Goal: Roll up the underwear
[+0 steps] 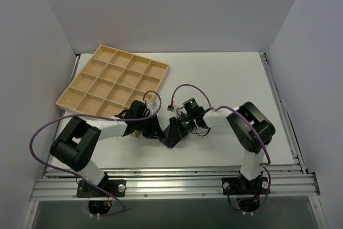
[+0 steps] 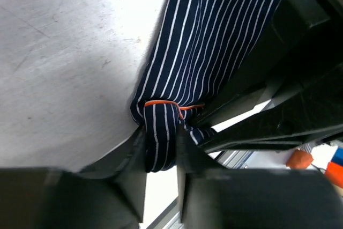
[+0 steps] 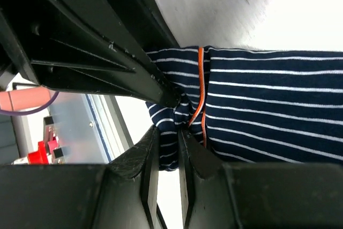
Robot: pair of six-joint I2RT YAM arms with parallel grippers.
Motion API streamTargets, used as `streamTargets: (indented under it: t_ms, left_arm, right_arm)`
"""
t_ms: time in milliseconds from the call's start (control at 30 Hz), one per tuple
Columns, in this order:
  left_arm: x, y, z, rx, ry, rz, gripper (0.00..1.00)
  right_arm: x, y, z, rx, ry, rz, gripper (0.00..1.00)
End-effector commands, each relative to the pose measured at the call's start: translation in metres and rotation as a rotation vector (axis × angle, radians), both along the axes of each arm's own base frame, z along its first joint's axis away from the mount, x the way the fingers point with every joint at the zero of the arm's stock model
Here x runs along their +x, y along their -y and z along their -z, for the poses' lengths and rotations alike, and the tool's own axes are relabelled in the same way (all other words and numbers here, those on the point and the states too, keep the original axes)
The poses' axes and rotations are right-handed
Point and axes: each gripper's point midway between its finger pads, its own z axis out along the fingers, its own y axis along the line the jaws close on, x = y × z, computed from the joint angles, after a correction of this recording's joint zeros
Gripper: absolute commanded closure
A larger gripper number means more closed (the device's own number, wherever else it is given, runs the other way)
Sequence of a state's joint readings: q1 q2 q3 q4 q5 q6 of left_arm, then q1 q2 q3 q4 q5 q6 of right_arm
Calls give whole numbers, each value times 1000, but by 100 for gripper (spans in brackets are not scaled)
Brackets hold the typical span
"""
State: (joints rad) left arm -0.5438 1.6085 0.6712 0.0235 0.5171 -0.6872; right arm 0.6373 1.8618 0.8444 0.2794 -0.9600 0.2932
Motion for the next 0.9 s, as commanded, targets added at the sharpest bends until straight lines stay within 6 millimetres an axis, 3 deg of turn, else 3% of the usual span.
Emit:
streamTargets:
  t_ms: [0, 67, 200, 433, 633, 667, 867]
  left_arm:
    - [-11, 6, 4, 64, -23, 19, 76]
    - [-9, 8, 0, 82, -14, 15, 88]
    - [-17, 11, 4, 149, -40, 43, 98]
    - [-20, 13, 13, 198, -64, 49, 98]
    - [-20, 13, 16, 221, -83, 41, 98]
    - [-21, 12, 17, 228, -90, 40, 98]
    - [-20, 14, 17, 234, -113, 33, 98]
  right_arm:
    - [-10, 55, 62, -348, -2, 109, 87]
    - [-4, 54, 54, -350, 22, 142, 82]
    - [12, 60, 43, -402, 94, 243, 68]
    - [29, 75, 1, -500, 328, 427, 60]
    - [25, 74, -36, -529, 573, 507, 57]
    - [14, 71, -37, -545, 604, 476, 56]
    - [3, 50, -56, -520, 755, 414, 54]
